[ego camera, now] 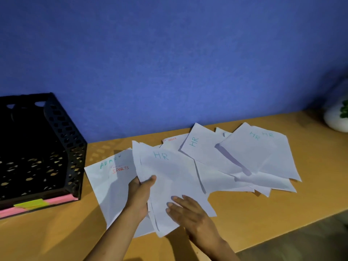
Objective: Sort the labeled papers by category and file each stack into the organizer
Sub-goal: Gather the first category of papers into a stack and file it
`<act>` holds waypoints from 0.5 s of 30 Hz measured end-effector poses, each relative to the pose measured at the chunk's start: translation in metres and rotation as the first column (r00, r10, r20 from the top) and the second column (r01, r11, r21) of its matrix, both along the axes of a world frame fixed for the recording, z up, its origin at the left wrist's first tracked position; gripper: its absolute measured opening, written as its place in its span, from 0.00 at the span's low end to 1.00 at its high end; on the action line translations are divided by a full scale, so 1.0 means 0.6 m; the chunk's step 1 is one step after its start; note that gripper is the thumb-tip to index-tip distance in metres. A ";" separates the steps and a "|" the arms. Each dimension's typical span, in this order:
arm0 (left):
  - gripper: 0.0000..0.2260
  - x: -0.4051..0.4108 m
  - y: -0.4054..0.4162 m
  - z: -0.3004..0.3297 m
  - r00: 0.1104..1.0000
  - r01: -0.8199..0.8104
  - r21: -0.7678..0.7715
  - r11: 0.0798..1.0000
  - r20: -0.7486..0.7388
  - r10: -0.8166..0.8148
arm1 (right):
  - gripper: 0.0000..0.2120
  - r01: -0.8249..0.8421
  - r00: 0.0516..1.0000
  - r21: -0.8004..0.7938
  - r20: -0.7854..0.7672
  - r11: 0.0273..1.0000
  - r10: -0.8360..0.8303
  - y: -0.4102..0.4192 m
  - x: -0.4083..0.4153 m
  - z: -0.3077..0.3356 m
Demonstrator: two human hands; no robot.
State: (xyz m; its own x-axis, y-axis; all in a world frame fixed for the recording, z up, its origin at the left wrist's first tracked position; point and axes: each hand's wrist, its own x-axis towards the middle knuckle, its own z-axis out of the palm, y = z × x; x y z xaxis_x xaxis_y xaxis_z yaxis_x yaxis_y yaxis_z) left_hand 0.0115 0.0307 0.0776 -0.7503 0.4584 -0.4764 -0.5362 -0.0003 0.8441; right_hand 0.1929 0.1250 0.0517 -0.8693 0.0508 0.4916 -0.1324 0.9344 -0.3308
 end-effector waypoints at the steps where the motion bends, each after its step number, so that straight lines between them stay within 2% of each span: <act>1: 0.14 0.005 0.003 -0.005 1.000 0.003 -0.018 1.000 -0.004 -0.003 | 0.26 -0.015 0.998 -0.039 0.052 0.999 0.017 0.002 0.007 0.000; 4: 0.14 0.011 0.014 -0.016 0.999 0.026 -0.060 0.998 -0.036 -0.028 | 0.23 -0.060 0.953 -0.181 0.282 0.982 0.110 0.016 0.028 0.005; 5: 0.14 0.011 0.018 -0.020 0.998 0.039 -0.071 0.997 -0.056 -0.043 | 0.29 -0.057 0.939 -0.202 0.323 0.978 0.121 0.023 0.036 0.005; 6: 0.14 0.011 0.022 -0.024 0.996 0.052 -0.076 0.996 -0.064 -0.057 | 0.34 -0.060 0.935 -0.218 0.330 0.974 0.131 0.036 0.043 0.002; 8: 0.13 0.011 0.029 -0.036 0.995 0.078 -0.089 0.993 -0.062 -0.084 | 0.34 -0.036 0.959 -0.226 0.266 0.973 0.097 0.071 0.050 -0.002; 12: 0.16 0.018 0.039 -0.071 0.997 0.044 -0.173 0.984 -0.053 -0.053 | 0.19 0.214 0.969 -0.233 0.174 0.949 -0.176 0.170 0.039 -0.028; 15: 0.19 0.026 0.051 -0.094 0.999 -0.001 -0.238 0.971 -0.053 -0.012 | 0.16 0.394 0.900 -0.222 0.292 0.892 -0.325 0.255 0.018 -0.065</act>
